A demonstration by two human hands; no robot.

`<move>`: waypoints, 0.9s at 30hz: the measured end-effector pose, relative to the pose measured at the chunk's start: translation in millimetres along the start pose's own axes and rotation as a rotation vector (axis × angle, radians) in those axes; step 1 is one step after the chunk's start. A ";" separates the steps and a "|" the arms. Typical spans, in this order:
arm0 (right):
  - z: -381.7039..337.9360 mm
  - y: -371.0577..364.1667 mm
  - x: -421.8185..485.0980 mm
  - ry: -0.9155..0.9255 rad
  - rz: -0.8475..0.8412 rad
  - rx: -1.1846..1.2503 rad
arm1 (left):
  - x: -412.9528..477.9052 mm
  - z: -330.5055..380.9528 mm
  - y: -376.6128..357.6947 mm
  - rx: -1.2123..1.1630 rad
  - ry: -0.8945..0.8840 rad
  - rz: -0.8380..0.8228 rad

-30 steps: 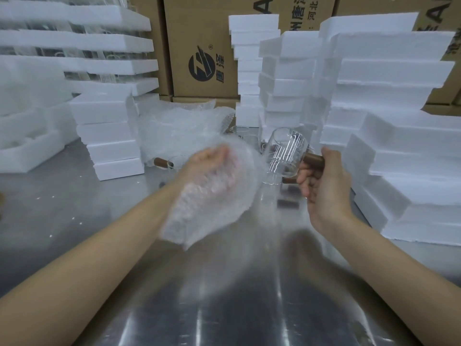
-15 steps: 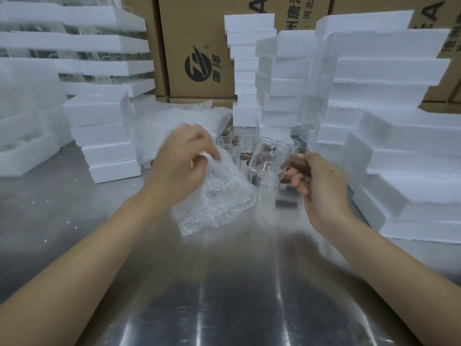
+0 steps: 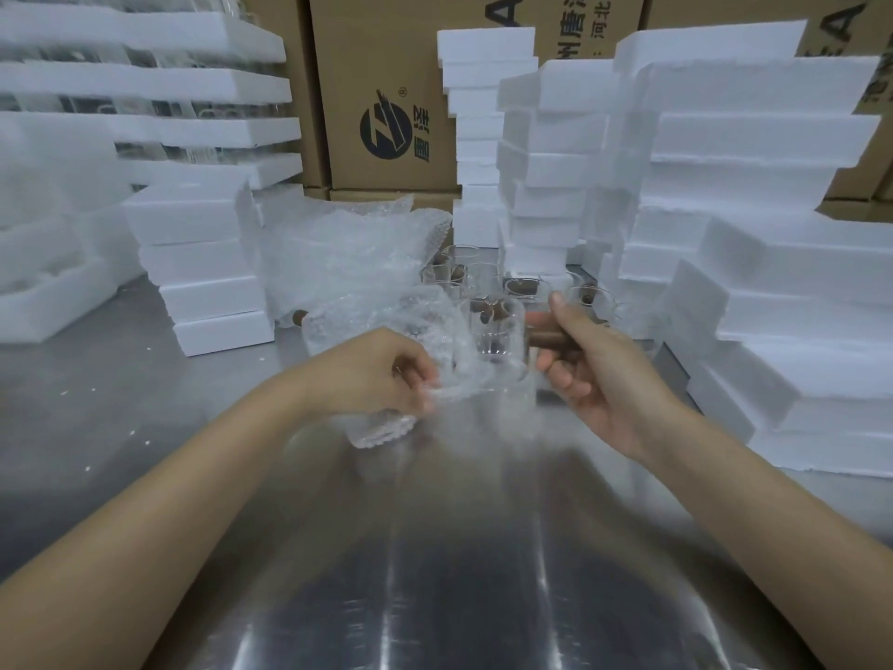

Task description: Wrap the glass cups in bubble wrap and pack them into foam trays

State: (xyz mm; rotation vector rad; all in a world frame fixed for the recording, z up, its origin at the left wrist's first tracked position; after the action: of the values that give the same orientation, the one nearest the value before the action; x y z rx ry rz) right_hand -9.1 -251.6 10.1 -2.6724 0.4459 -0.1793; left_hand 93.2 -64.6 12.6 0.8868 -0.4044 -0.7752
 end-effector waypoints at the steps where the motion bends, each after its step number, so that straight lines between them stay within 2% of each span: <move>1: 1.7 -0.8 -0.2 -0.030 -0.014 -0.008 | -0.7 1.9 1.2 -0.036 0.006 0.055; 3: 5.1 -2.4 -0.1 -0.082 -0.035 0.002 | -0.9 4.2 3.3 -0.125 0.028 0.151; 8: 9.0 -3.2 1.6 -0.188 -0.062 0.091 | -1.1 8.7 1.1 -0.473 0.135 0.183; 11: 11.7 -2.7 -0.2 -0.255 -0.085 0.086 | -1.7 11.7 4.6 -0.552 0.120 0.363; 15: 22.3 -4.9 -4.5 -0.324 -0.049 0.052 | -8.4 23.3 9.3 -0.460 -0.024 0.565; 19: 26.9 -10.2 -7.2 -0.301 -0.014 0.121 | -13.6 41.3 -2.5 -0.419 -0.150 0.564; 25: 36.5 -30.9 -19.4 -0.429 -0.261 0.153 | -25.1 59.3 -3.3 -0.102 -0.349 0.756; 27: 42.3 -38.9 -21.8 -0.388 -0.334 0.141 | -28.9 65.0 -7.7 -0.015 -0.423 0.776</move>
State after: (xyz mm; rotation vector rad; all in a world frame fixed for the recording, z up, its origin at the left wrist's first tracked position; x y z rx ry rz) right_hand -10.6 -194.5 -12.7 -2.5387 -0.1300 0.2031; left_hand 31.1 -81.0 44.1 0.4745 -1.0390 -0.2317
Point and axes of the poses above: each hand's wrist, its own x-axis towards the middle knuckle, its own y-axis out of the back of the hand, z = x × y, the point moved 4 cm from there along x, towards the middle knuckle, and after that the axes turned 8 degrees about x, right-handed, at the moved point
